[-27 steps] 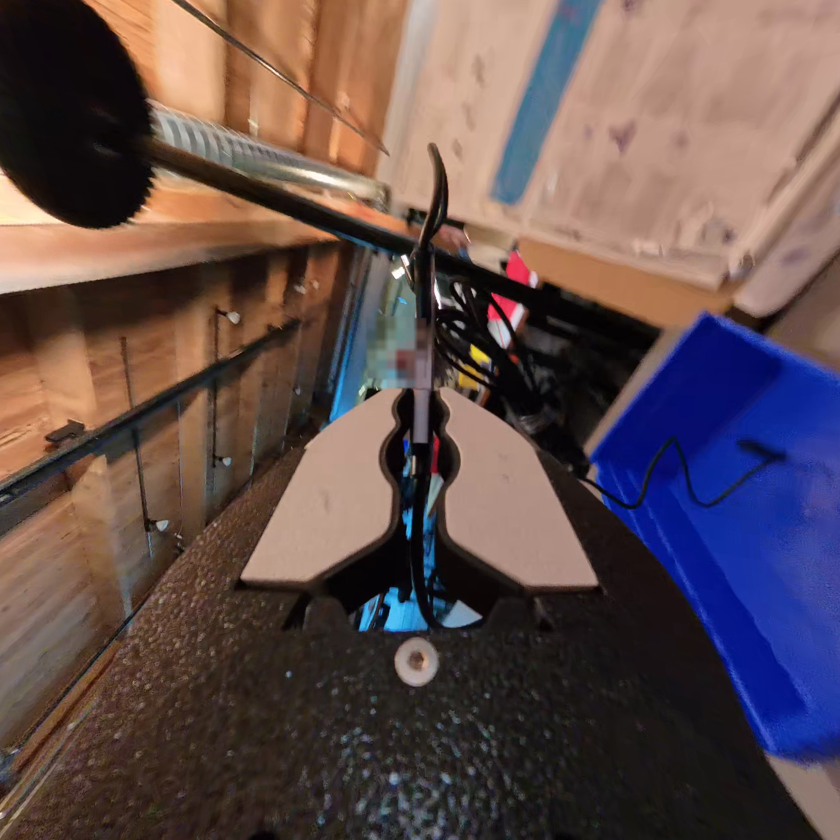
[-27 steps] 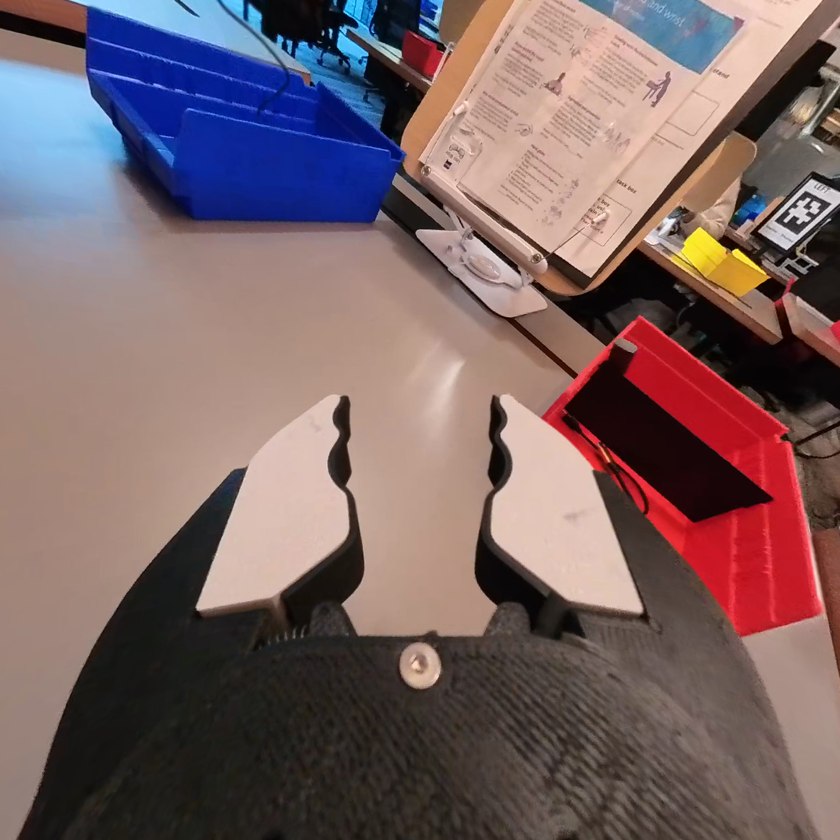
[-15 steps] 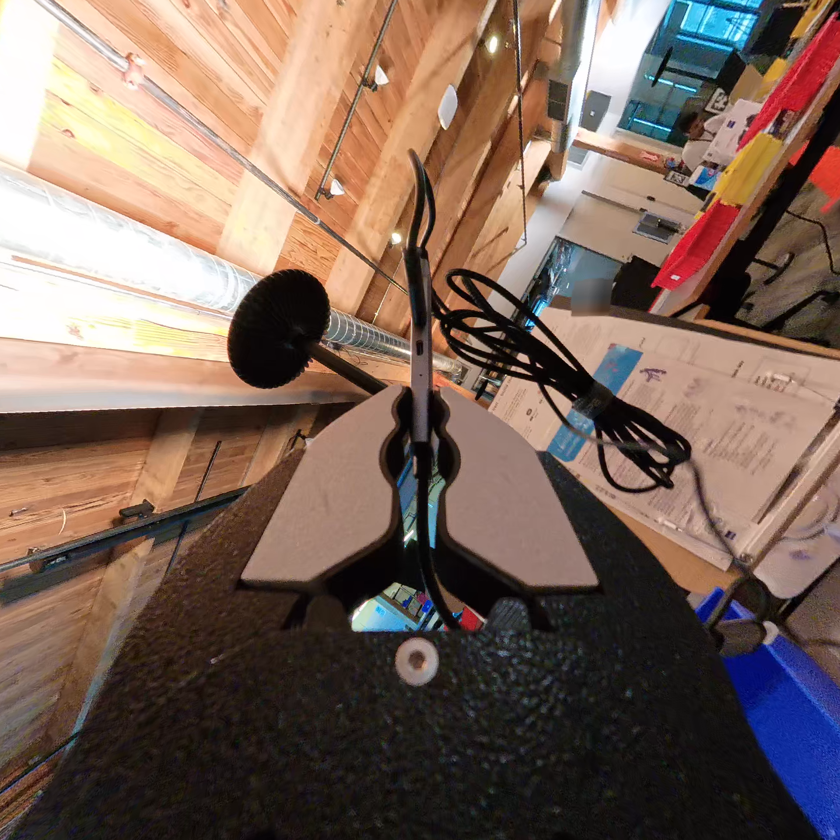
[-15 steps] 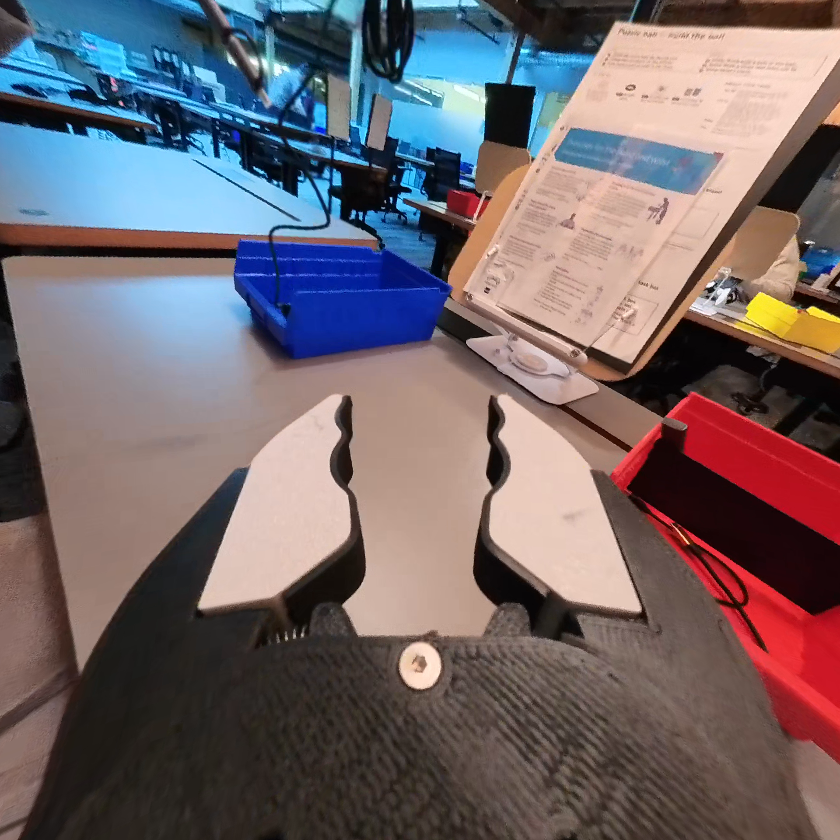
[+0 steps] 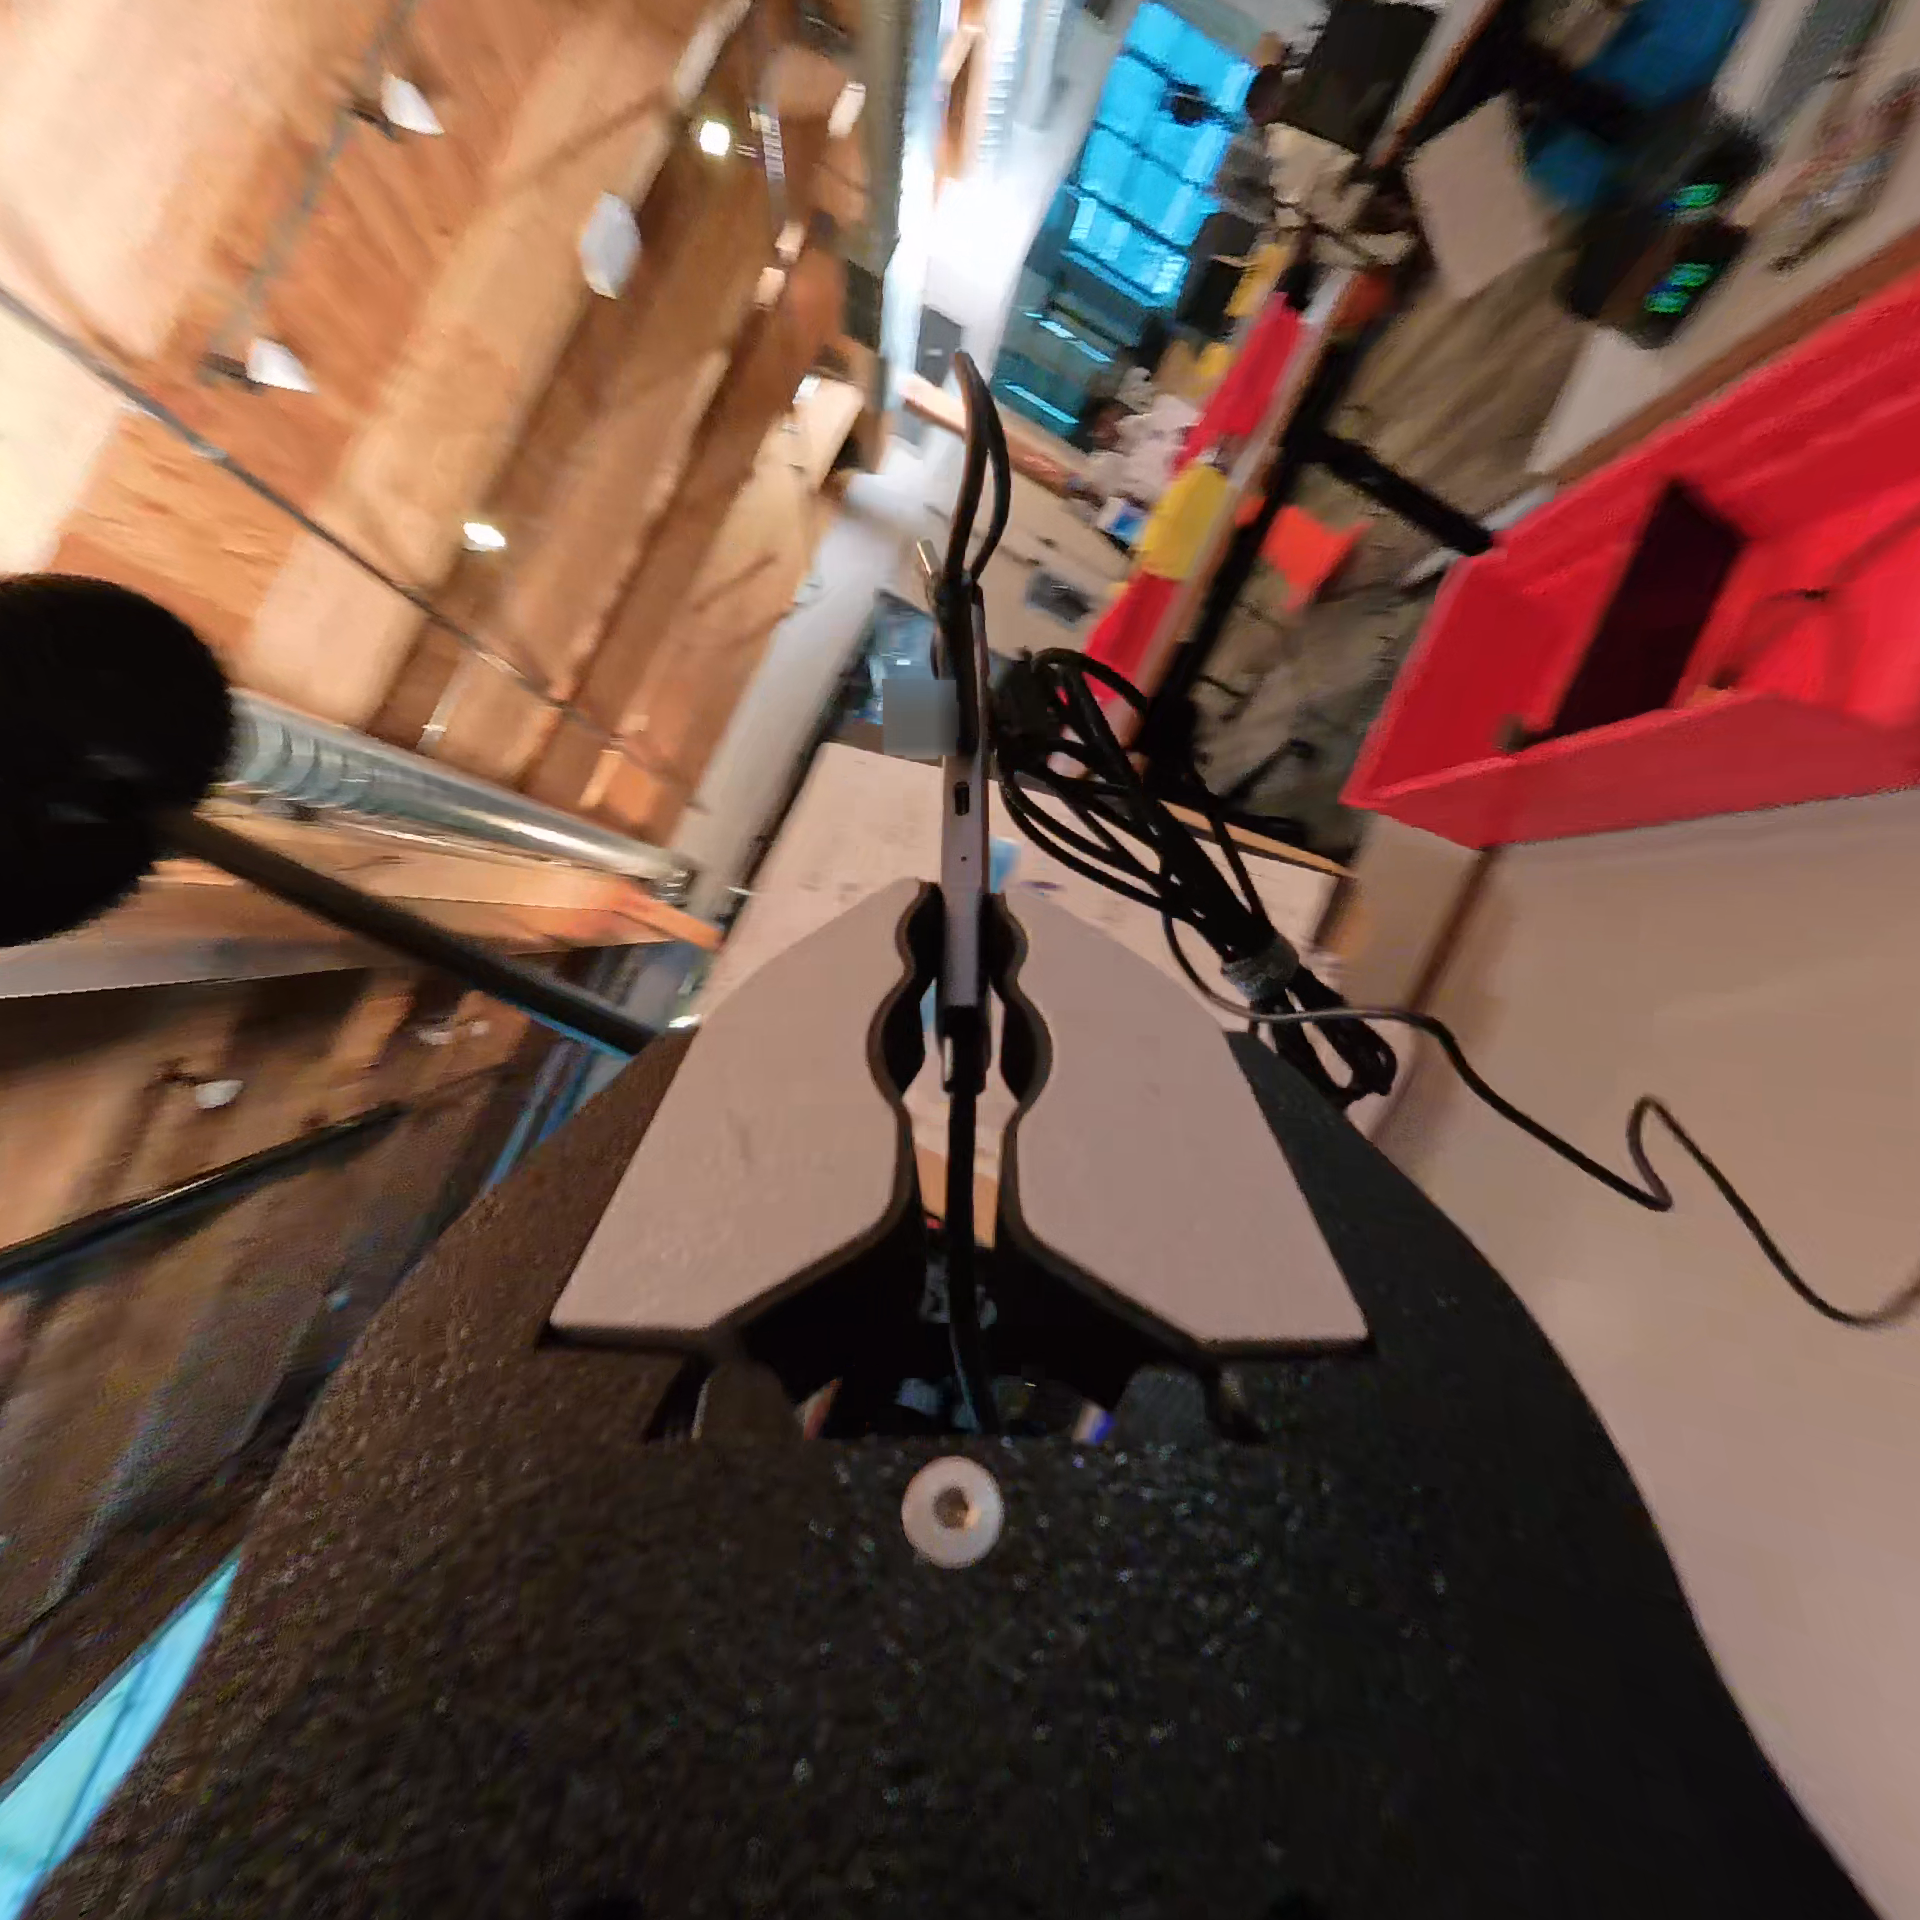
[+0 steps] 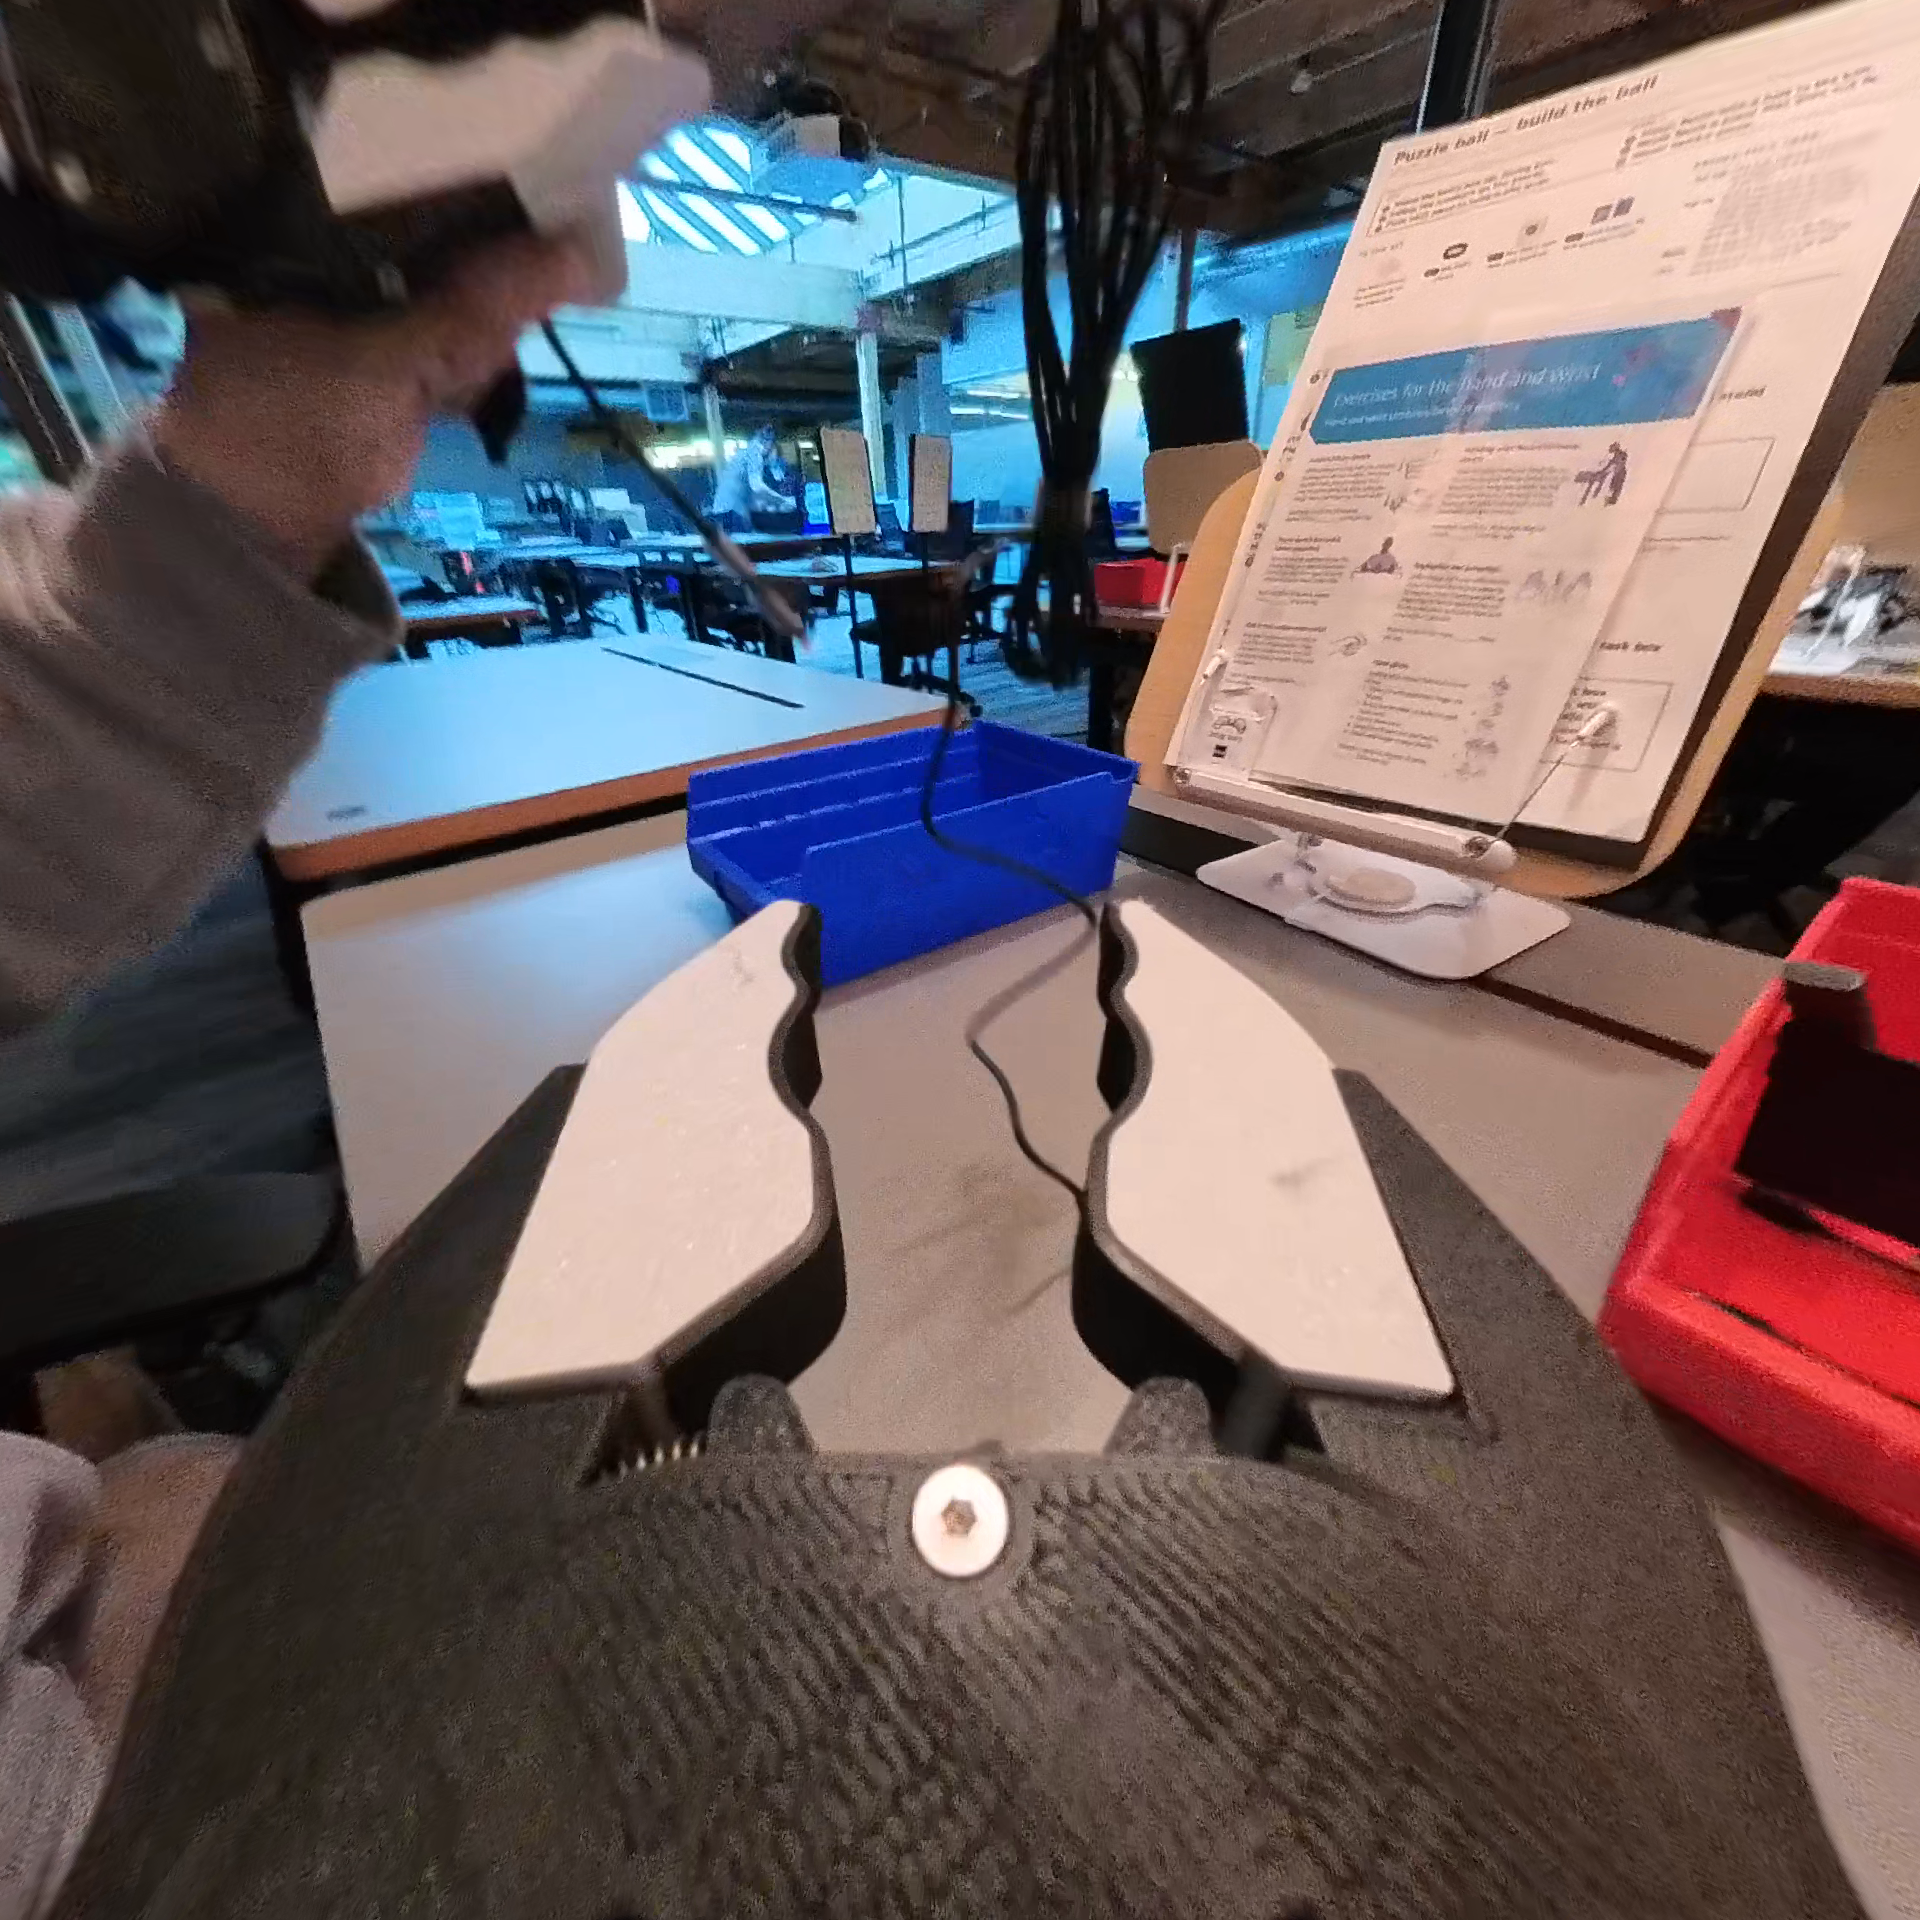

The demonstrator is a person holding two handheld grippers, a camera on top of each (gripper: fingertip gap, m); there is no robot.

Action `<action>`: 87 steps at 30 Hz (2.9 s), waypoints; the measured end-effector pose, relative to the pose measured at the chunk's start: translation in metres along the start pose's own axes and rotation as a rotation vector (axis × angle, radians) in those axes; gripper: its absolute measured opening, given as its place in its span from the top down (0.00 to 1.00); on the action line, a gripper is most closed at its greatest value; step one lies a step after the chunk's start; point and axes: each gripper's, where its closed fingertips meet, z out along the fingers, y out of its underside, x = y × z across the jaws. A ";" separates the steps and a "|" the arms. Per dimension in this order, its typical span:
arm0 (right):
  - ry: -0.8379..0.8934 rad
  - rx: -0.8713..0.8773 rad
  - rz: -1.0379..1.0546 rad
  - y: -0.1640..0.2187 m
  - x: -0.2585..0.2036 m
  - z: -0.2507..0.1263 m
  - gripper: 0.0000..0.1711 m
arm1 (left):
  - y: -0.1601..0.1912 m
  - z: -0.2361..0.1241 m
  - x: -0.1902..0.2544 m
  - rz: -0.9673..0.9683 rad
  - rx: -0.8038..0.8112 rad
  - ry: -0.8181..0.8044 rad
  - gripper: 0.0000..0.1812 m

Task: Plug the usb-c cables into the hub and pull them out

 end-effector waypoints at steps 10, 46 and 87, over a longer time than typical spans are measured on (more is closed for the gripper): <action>-0.194 0.107 0.667 0.048 -0.013 0.041 0.70 | 0.031 -0.001 0.216 0.184 0.069 0.100 0.96; 0.056 0.429 0.967 0.061 0.046 0.023 0.95 | 0.021 0.005 0.264 -0.853 0.063 0.287 0.88; -0.050 0.391 0.850 0.060 -0.009 0.043 0.94 | 0.021 -0.019 0.245 -0.895 0.156 0.290 0.87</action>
